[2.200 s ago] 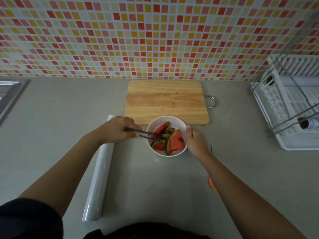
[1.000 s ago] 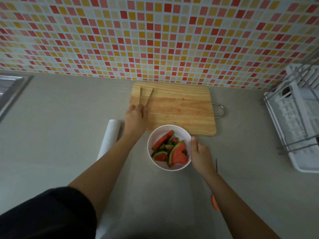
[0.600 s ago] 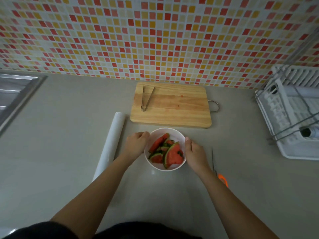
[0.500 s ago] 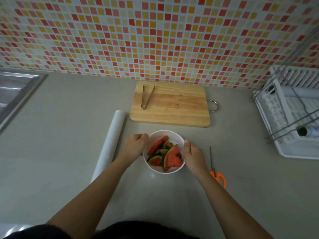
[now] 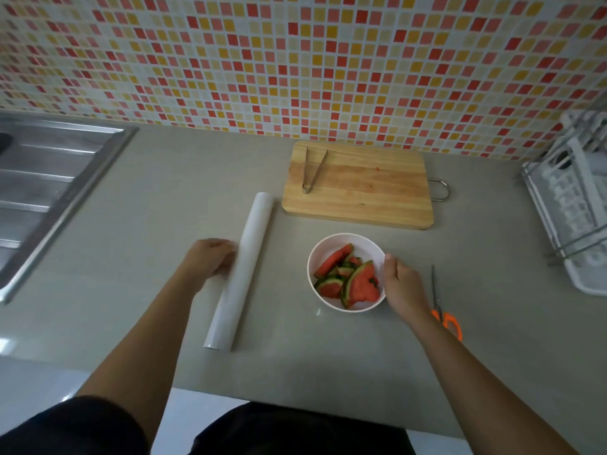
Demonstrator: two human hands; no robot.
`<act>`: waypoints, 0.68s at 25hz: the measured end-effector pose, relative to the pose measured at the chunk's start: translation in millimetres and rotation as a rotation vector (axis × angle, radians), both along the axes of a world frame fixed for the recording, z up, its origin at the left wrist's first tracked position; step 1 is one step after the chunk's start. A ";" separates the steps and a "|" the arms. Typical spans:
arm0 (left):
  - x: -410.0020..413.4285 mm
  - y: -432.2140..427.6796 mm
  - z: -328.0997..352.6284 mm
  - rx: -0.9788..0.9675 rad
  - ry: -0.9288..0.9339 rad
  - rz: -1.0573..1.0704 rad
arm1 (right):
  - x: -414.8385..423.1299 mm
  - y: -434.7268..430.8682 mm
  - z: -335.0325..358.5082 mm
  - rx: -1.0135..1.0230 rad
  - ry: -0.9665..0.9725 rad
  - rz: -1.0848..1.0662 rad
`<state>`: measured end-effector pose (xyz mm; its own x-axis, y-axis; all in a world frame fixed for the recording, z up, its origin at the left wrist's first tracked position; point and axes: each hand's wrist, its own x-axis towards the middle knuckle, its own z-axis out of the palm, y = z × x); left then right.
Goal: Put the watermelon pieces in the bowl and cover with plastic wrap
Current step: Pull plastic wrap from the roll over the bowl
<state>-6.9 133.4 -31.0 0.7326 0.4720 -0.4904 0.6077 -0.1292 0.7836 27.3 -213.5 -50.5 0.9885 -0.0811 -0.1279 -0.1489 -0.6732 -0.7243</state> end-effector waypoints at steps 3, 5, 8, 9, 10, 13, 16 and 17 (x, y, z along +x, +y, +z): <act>-3.8 -14.7 -9.3 -0.030 0.033 -0.171 | -1.6 1.6 3.3 0.005 0.014 0.011; 1.4 -21.7 -8.4 0.074 0.025 -0.248 | -1.2 0.7 5.0 0.011 0.045 0.018; 8.5 -25.6 -7.6 0.121 0.046 -0.282 | -0.4 -1.6 6.8 -0.073 0.053 0.053; 8.0 -26.8 -6.7 0.102 0.046 -0.279 | -0.6 -3.5 7.6 -0.103 0.040 0.076; 6.0 -27.3 -4.7 0.056 0.031 -0.264 | -1.0 -6.1 10.2 -0.101 0.025 0.096; 0.8 -27.2 15.6 -0.196 -0.099 -0.159 | 2.2 -9.1 30.2 0.015 -0.068 0.083; 8.9 -44.2 56.8 -0.360 -0.300 -0.202 | 16.3 1.0 62.2 0.067 -0.225 0.145; 15.2 -55.1 72.9 -0.385 -0.355 -0.240 | 20.1 8.2 75.9 0.134 -0.239 0.176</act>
<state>8.3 78.3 41.9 0.9483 0.1077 -0.2985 0.2879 0.1039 0.9520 47.4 -205.3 25.5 0.9891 0.0958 0.1119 0.1467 -0.5699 -0.8085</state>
